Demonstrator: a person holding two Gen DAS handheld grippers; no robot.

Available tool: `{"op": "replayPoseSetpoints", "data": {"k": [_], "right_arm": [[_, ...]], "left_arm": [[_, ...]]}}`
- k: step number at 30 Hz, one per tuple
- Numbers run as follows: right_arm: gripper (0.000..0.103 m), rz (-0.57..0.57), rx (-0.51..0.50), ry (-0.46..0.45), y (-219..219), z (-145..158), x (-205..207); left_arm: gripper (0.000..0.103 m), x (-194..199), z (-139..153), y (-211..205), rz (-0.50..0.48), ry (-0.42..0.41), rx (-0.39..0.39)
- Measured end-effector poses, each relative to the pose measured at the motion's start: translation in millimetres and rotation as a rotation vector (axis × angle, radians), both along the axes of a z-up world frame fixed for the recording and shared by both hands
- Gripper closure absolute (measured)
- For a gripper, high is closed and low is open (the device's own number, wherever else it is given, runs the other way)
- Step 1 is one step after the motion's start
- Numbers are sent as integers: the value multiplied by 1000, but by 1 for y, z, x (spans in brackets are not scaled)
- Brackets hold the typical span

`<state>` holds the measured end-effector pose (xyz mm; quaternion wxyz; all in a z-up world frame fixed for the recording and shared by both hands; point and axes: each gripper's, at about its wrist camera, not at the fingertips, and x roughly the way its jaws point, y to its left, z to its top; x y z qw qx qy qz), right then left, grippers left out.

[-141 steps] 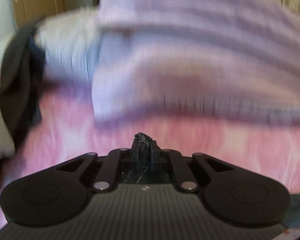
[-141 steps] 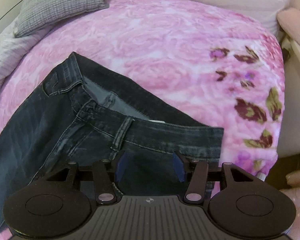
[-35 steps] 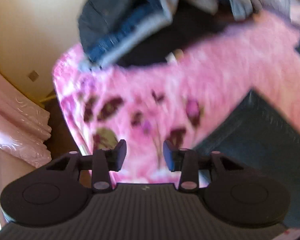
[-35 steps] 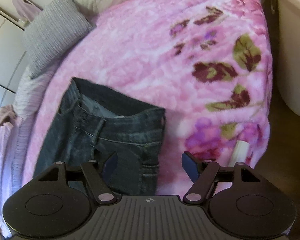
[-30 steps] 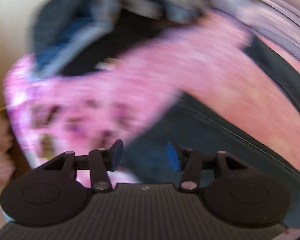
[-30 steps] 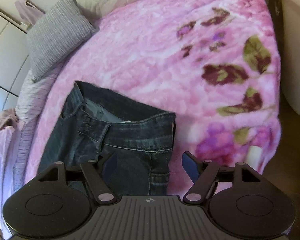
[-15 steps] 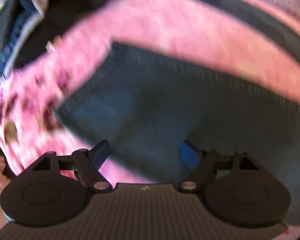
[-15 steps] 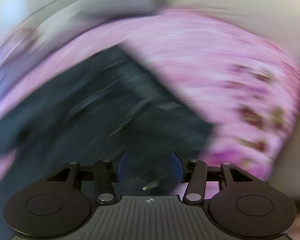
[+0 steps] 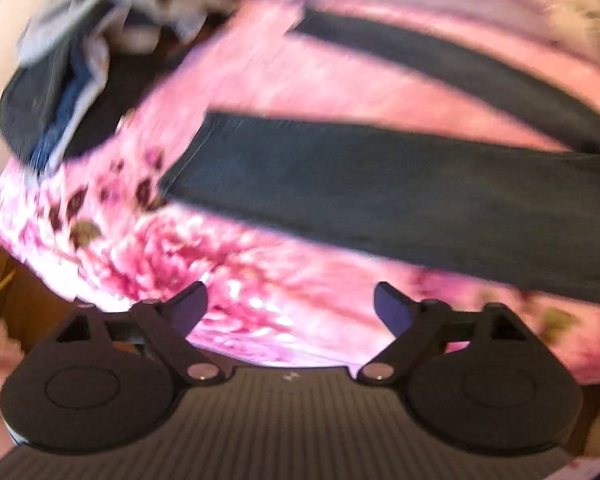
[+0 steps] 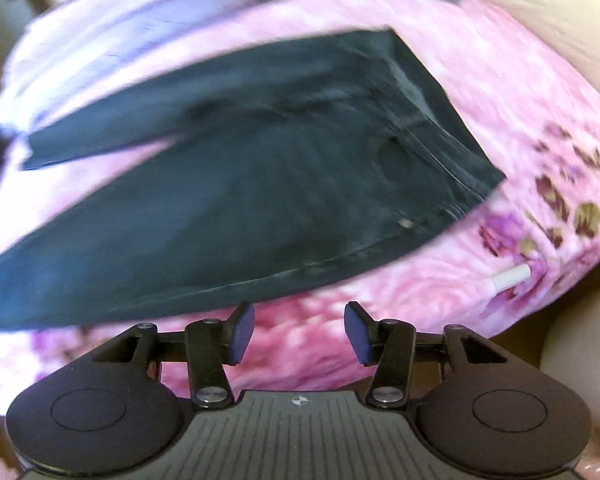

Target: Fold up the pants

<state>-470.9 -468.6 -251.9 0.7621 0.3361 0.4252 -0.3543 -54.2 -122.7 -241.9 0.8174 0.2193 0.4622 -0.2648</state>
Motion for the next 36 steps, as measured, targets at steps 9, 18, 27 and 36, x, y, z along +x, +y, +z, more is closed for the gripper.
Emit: {"op": "replayPoseSetpoints", "data": {"k": [9,18,27,36], "right_arm": [[56,144,7,-42,68,92,18],[56,125,1,-42,91,122,12],[56,141,-10,32,114,123,5],[56,139,-30,32,126,128,-3]], "left_arm": [[3,-79,108,4,-60,1,-169],[1,-128,132,1,-69,-16,-69],[1,-161,125,-13,-154,-30,21],[1,-171,124,-16,-205,-10,8]]}}
